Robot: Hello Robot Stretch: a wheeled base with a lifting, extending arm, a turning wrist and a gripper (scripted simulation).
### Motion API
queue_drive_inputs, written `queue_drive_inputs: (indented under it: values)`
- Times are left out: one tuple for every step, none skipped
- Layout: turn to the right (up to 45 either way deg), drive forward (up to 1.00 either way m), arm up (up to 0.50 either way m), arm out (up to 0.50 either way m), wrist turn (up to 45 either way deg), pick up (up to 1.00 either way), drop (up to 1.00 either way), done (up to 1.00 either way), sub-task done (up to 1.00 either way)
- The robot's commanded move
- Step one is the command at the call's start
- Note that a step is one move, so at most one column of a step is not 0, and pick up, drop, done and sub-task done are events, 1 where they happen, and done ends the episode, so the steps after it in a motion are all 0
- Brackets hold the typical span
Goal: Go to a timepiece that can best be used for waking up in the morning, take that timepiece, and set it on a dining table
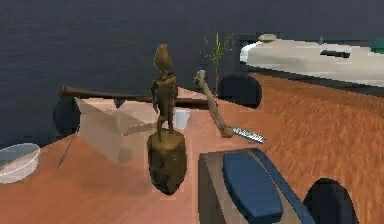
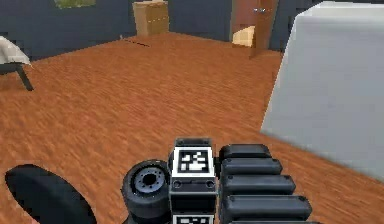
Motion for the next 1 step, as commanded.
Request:
queue_drive_inputs:
  values:
    - [-45.0,0.0,0.0,0.0,0.0,0.0,0.0,0.0,0.0]
